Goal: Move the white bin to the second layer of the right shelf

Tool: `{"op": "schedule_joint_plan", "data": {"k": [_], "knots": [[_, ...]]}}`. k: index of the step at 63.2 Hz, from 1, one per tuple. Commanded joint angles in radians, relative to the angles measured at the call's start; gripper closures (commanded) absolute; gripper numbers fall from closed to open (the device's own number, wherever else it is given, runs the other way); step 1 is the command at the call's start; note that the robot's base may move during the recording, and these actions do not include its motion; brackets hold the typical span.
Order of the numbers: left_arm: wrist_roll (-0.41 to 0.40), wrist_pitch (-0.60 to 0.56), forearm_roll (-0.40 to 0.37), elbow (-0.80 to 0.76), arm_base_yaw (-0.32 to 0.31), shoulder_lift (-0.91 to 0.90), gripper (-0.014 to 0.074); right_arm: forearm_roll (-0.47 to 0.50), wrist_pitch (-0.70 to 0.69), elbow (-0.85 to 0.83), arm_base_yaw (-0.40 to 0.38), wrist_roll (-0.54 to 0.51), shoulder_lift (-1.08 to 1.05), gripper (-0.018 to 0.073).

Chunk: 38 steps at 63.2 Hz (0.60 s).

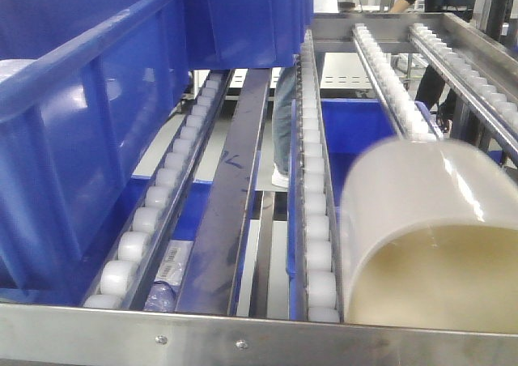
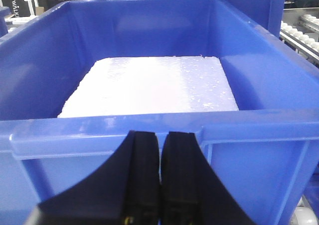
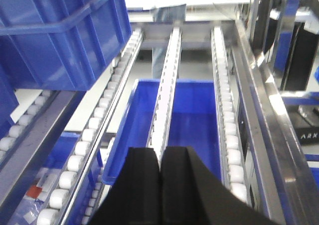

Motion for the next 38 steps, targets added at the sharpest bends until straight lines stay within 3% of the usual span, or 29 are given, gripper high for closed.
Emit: {"op": "schedule_joint_plan", "data": {"k": [1, 38], "knots": [[-0.004, -0.084, -0.005, 0.037, -0.006, -0.014, 0.0512, 0.000, -0.091, -0.006, -0.007, -0.004, -0.024, 0.0503], [-0.004, -0.084, -0.005, 0.037, -0.006, -0.014, 0.0512, 0.000, -0.097, 0.001, -0.004, -0.003, -0.024, 0.0503]]}}
